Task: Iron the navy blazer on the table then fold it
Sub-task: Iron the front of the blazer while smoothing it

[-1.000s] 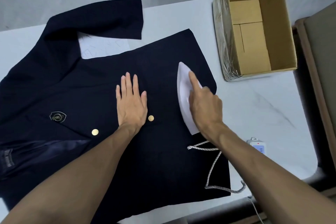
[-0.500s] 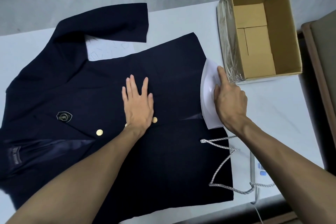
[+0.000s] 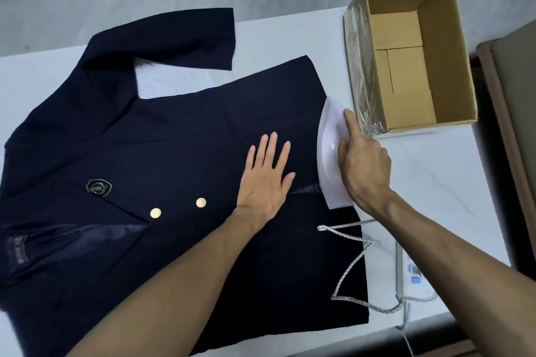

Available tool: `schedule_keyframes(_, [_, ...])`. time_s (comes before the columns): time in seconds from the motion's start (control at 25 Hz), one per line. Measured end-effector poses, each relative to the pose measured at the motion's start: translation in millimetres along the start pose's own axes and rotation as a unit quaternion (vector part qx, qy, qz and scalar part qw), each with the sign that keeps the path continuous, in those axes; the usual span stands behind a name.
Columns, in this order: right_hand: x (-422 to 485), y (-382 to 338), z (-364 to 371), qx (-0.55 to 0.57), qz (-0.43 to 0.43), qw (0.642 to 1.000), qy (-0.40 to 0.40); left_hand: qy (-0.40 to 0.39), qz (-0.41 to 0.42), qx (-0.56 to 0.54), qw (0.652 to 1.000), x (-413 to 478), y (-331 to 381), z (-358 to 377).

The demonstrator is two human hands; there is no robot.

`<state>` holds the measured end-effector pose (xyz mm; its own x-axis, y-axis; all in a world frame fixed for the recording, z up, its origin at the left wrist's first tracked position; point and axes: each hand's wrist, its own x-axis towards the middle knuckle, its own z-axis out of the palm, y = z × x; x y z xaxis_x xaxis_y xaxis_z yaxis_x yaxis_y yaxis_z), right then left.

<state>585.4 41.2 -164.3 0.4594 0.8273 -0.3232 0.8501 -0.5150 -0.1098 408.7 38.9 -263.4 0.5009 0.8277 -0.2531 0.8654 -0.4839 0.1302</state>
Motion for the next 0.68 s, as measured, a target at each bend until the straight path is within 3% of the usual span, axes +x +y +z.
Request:
schedule_keyframes(0.2, [-15,-38,-3,0.008,-0.076,0.997,-0.017,0.021,-0.102,0.0,0.995,-9,-34,-10])
schedule_keyframes(0.32, [-29,-68,18,-0.032,-0.126,0.991,-0.038,-0.002,-0.102,0.003,0.995,-13,-46,-2])
schedule_keyframes(0.52, [-21,-61,23,-0.069,-0.107,0.991,-0.034,0.047,-0.086,-0.156,0.983,-19,-63,-10])
schedule_keyframes(0.68, [-12,-52,11,-0.029,-0.081,0.995,-0.039,0.083,-0.197,-0.088,0.973,-44,-100,-14])
